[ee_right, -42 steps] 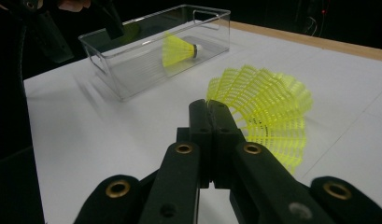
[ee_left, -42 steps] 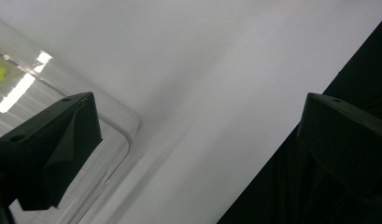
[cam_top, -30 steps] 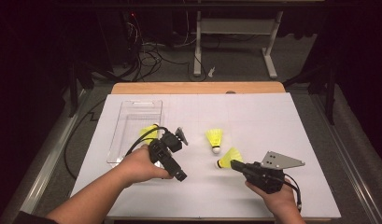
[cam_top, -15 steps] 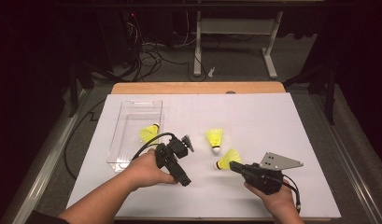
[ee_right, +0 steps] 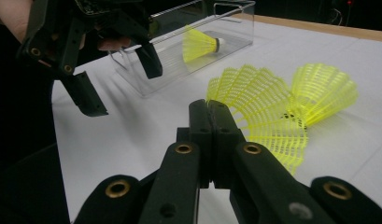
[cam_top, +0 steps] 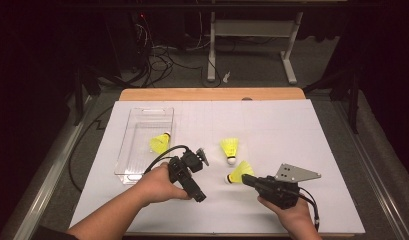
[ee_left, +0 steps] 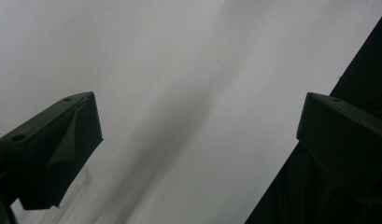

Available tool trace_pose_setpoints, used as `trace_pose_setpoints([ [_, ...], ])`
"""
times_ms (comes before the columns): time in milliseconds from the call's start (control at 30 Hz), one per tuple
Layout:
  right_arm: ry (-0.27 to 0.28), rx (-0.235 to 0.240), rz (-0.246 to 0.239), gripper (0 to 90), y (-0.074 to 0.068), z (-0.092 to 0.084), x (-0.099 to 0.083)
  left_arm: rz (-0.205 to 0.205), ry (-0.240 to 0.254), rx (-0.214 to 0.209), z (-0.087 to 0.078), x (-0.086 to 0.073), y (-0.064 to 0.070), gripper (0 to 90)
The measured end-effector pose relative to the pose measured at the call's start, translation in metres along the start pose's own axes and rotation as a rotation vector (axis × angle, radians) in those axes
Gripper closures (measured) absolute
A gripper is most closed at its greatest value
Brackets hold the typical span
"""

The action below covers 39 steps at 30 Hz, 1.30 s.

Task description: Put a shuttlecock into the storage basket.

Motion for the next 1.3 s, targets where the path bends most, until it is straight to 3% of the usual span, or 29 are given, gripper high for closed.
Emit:
trace_pose_setpoints([
  [500,-0.007,0.091,0.018,90.0,-0.026,0.024,0.003,0.015,-0.003,-0.012,0.000,-0.001,0.002,2.6],
  [933,0.005,0.135,0.035,90.0,-0.046,0.042,0.012,0.026,-0.005,0.001,0.002,-0.001,0.002,7.3],
  [1300,0.013,0.167,0.057,90.0,-0.050,0.047,0.012,0.042,-0.001,0.016,0.006,0.000,0.003,15.0],
])
Point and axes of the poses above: each handheld gripper's, and its own axes: z roughly forward along the jaws, x roughly out of its top, y roughly to its right, the point moved 10 cm from there along z, roughly forward along the jaws, and after that the axes turned 1 degree about z, right-handed, at the moved point
